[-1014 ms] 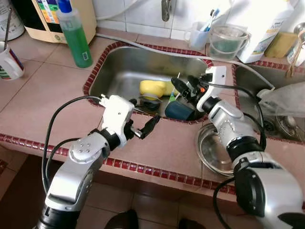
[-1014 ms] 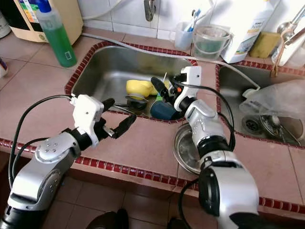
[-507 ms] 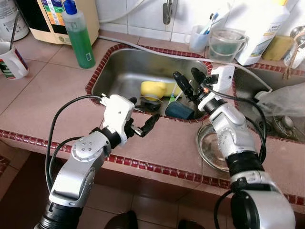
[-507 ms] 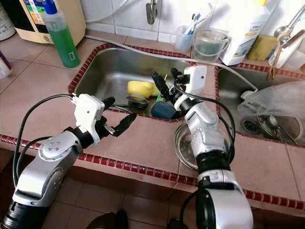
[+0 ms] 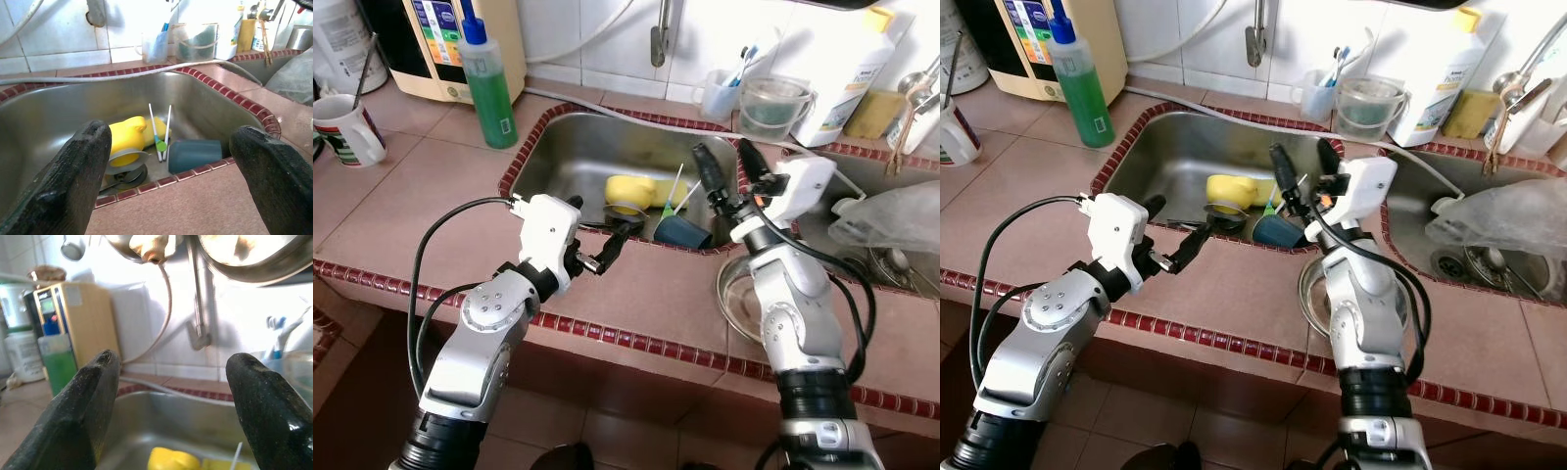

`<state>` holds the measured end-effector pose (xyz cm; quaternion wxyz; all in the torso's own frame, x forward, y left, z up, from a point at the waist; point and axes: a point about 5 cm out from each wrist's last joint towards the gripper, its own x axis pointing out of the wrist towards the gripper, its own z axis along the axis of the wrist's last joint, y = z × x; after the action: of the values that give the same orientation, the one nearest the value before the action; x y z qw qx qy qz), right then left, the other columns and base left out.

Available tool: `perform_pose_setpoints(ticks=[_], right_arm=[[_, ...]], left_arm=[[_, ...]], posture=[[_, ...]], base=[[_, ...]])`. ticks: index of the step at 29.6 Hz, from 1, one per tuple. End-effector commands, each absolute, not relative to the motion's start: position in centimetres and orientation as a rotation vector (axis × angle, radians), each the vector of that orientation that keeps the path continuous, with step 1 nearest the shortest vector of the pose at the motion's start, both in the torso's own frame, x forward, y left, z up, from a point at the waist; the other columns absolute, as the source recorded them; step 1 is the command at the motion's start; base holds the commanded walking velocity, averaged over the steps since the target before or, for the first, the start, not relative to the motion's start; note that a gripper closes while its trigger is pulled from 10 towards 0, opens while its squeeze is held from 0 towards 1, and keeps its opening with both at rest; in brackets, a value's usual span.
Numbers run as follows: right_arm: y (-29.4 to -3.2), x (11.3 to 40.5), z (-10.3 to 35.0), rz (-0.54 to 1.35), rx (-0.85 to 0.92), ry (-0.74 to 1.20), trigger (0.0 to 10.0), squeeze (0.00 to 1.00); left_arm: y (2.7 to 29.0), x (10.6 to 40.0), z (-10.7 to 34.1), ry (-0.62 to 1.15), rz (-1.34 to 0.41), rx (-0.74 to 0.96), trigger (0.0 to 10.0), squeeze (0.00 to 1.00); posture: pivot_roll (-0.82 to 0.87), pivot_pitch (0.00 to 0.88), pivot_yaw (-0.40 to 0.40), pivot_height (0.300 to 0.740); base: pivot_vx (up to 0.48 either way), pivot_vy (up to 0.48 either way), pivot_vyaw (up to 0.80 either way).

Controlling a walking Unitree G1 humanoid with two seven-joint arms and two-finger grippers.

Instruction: Kitchen organization

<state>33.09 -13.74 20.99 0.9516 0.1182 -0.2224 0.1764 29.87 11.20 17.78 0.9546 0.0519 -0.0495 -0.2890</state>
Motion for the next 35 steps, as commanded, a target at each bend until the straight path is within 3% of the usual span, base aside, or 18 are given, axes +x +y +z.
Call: perform_pose_setpoints(ticks=[1,15,35], right_arm=[[-13.8,32.4,21.4,0.339,0.216,-0.476,10.0,0.00],[-12.5,29.8,19.8,0.220,0.032,-0.462,10.0,0.00],[-12.2,29.8,19.5,0.215,0.010,-0.445,10.0,0.00]], left_arm=[[11.1,30.1,18.1,-0.117,-0.579,0.110,10.0,0.00],[11.9,30.7,18.4,-0.139,-0.529,0.092,10.0,0.00],[12.3,30.9,18.5,-0.142,-0.510,0.085,10.0,0.00]], posture=[[-0.02,0.067,0.001,0.740],[-0.03,0.072,0.011,0.740],[-0.02,0.070,0.009,0.740]], base=[[0.000,0.000,0.00],[0.000,0.000,0.00],[0.000,-0.383,0.00]])
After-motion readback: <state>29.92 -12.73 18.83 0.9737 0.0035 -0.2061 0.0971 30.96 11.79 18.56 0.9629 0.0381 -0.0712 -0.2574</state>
